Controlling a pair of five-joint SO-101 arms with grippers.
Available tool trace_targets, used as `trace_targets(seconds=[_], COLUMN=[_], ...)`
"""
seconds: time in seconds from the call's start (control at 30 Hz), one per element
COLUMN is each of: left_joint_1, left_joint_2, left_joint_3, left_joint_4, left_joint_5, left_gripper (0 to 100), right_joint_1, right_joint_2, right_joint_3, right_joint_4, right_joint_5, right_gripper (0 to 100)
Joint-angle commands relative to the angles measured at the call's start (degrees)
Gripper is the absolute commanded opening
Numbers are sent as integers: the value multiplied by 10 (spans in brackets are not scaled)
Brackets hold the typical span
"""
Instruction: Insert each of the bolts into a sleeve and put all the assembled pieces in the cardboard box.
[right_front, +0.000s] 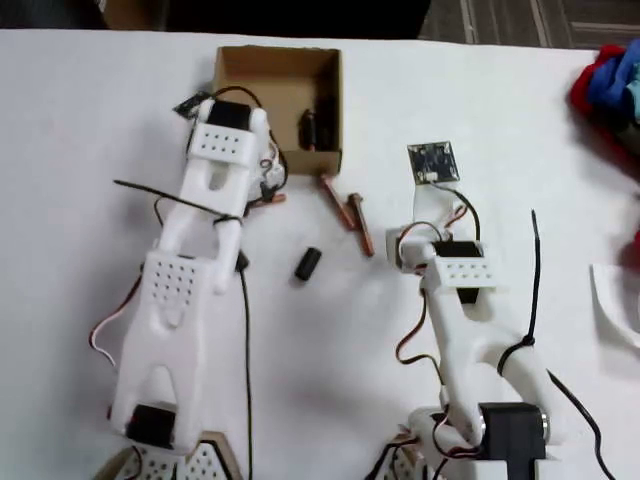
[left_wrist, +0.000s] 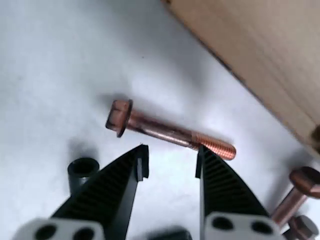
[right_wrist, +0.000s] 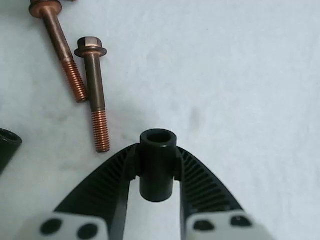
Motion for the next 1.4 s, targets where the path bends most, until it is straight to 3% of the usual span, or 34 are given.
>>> trace_targets(seconds=[0.0, 0.6, 0.93, 1.17, 1.27, 1.37], left_joint_1=[-4, -8, -21, -18, -23, -27], left_joint_2=[1, 3, 56, 68, 68, 68], left_joint_3=[-15, -9, -15, -15, -15, -15], left_joint_4=[5, -33, -35, 11, 10, 11], left_joint_5=[18, 115, 108, 4, -110, -254], left_gripper=[176, 176, 176, 172, 151, 27], right_joint_1=[-5, -5, -5, -3, -3, -3], right_joint_2=[-26, -26, -26, -26, -26, -26], right_joint_3=[-4, -4, -4, -4, -4, -4], right_joint_4=[-7, -7, -7, -7, -7, -7], right_joint_5=[-4, -4, -4, -4, -4, -4], right_gripper=[21, 21, 21, 21, 21, 21])
